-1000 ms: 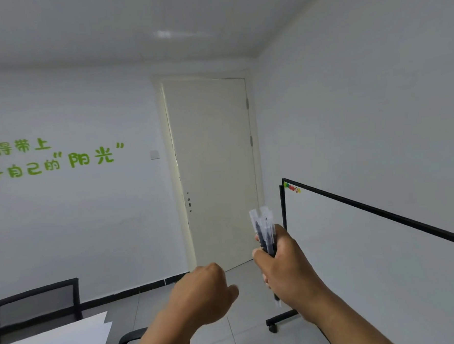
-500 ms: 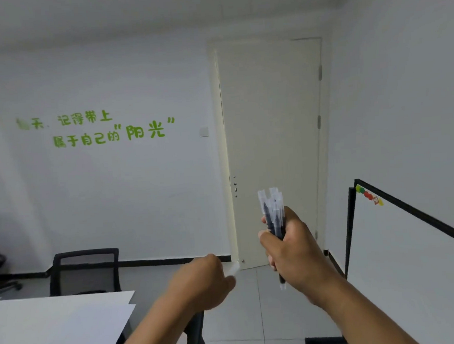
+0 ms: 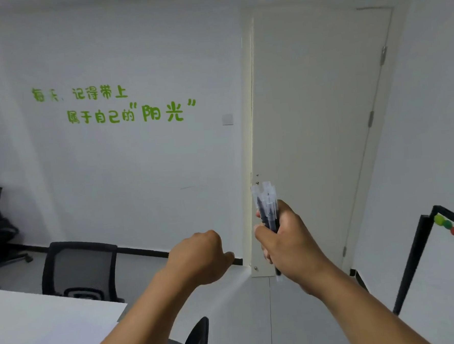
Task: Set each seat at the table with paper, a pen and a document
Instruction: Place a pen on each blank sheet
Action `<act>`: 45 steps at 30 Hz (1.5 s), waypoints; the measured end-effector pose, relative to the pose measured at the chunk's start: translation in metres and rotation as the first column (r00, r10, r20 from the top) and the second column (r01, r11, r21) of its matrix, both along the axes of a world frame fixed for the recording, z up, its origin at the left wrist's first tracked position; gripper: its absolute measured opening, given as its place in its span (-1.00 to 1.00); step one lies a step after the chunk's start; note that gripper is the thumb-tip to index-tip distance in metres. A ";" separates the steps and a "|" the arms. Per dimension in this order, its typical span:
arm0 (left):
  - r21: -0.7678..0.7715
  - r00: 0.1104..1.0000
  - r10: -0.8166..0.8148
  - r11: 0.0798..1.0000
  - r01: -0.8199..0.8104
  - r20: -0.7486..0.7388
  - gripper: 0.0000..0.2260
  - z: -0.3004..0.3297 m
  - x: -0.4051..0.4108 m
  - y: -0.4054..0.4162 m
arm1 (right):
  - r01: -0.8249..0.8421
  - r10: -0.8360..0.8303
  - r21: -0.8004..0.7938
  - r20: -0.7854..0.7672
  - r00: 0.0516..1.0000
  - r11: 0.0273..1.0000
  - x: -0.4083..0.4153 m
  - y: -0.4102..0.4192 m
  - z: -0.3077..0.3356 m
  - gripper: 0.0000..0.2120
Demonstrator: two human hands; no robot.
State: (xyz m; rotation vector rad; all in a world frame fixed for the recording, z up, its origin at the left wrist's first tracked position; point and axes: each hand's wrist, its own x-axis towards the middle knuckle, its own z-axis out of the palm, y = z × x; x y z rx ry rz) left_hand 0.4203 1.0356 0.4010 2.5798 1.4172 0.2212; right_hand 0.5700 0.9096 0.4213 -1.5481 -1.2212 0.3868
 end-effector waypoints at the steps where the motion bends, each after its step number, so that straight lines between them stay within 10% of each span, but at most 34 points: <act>1: 0.003 1.000 0.003 1.000 -0.003 -0.001 -0.65 0.003 0.005 0.009 | -0.008 0.008 0.003 -0.007 1.000 1.000 0.005 0.012 0.001 -0.95; 21: -0.061 0.802 0.594 0.800 -0.597 -0.065 -0.61 -0.016 0.017 0.133 | -0.594 0.573 -0.054 -0.207 0.793 0.803 0.062 0.263 -0.036 -0.95; 34: -0.119 0.469 0.879 0.458 -0.881 -0.088 -0.64 -0.036 -0.085 0.095 | -0.882 0.831 -0.076 -0.308 0.464 0.465 -0.064 0.312 -0.069 -0.97; 45: -0.128 0.380 0.924 0.372 -0.919 -0.042 -0.61 -0.049 -0.194 0.111 | -0.924 0.888 -0.138 -0.258 0.381 0.356 -0.183 0.333 -0.070 -0.92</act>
